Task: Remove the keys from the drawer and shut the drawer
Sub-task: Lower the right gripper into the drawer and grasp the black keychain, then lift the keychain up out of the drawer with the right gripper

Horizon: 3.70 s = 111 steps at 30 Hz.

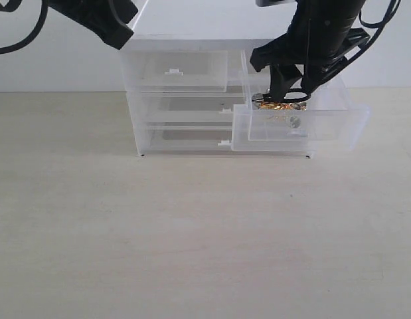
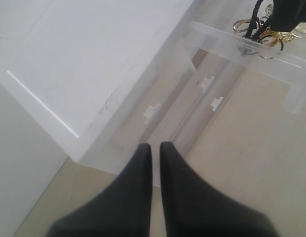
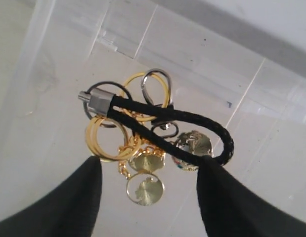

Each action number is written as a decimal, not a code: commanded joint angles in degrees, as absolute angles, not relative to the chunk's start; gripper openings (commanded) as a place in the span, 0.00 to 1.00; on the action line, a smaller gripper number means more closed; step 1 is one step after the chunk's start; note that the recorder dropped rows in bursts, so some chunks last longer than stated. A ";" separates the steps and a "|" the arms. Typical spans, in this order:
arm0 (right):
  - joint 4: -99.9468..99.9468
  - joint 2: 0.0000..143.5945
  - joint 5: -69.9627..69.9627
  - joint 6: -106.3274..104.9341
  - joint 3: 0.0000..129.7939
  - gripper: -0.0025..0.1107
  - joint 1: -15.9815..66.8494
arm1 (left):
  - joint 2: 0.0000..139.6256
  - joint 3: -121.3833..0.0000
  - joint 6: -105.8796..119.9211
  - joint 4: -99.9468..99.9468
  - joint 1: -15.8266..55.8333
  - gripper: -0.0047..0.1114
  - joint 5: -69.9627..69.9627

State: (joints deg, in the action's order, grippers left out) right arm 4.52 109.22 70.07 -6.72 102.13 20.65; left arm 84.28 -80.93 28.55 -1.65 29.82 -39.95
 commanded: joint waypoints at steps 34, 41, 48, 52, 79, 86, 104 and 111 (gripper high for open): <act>0.32 112.54 69.30 -9.85 102.25 0.15 20.68 | 83.70 -81.29 27.80 -1.57 29.70 0.08 -37.55; -1.23 112.54 69.96 -12.41 104.18 0.05 20.68 | 83.70 -81.29 27.80 -1.57 29.70 0.08 -37.55; -0.60 111.74 69.96 -14.25 109.96 0.55 20.68 | 83.70 -81.29 27.80 -1.57 29.70 0.08 -37.31; 0.00 112.69 69.96 -15.80 109.96 0.55 20.68 | 83.70 -81.29 27.80 -1.57 29.70 0.08 -37.31; 0.86 118.42 69.96 -18.39 109.84 0.02 20.68 | 83.70 -81.29 27.80 -1.57 29.70 0.08 -36.26; 0.73 117.96 69.96 -19.48 109.84 0.02 20.68 | 83.70 -81.29 27.80 -1.57 29.70 0.08 -36.02; 3.23 106.31 69.96 -18.69 107.47 0.02 20.68 | 83.70 -81.29 27.80 -1.57 29.70 0.08 -35.87; 3.12 101.88 69.96 -18.58 102.63 0.02 20.68 | 83.70 -81.29 27.52 -1.57 29.70 0.08 -35.98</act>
State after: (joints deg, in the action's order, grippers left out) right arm 3.23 104.48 70.15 -18.82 103.68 21.03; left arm 84.28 -80.93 28.51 -1.65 29.82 -36.41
